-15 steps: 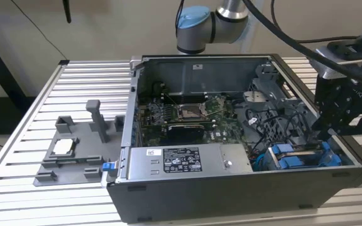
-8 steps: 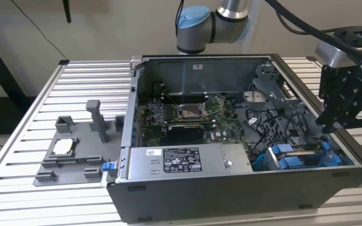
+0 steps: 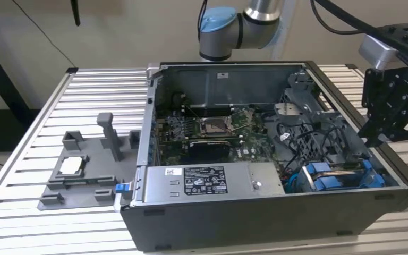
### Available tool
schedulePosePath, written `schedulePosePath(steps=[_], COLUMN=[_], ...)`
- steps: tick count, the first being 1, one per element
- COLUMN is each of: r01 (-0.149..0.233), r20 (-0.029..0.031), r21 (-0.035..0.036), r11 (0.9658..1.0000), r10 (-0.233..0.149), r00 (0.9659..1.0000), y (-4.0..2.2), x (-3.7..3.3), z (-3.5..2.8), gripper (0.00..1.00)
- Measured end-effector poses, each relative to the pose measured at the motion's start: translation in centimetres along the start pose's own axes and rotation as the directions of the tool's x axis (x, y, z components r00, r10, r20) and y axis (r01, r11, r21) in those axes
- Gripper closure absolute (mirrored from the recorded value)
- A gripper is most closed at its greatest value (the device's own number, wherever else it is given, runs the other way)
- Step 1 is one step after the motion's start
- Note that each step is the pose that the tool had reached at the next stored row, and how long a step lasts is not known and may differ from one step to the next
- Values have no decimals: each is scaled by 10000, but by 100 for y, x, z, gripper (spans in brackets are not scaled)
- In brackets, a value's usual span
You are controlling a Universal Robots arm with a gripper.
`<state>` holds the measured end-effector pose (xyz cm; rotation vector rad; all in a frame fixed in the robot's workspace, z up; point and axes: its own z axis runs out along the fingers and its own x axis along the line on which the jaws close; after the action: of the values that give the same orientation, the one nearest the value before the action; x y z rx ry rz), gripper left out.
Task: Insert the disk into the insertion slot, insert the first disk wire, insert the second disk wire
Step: 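Insert the second disk wire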
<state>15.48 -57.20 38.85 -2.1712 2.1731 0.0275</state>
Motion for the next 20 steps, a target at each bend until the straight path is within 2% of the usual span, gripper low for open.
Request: schedulePosePath(steps=[4,10,17,20], r01=[0,0,1,0], r20=[-2,-2,-18,-29], r21=[0,0,0,0], r11=[10000,10000,10000,10000], r10=[0,0,-1,0], r00=[10000,10000,10000,10000], y=[0,1,1,3], x=[-44,-219,-479,-504], z=[2,13,29,31], gripper=[73,73,73,73])
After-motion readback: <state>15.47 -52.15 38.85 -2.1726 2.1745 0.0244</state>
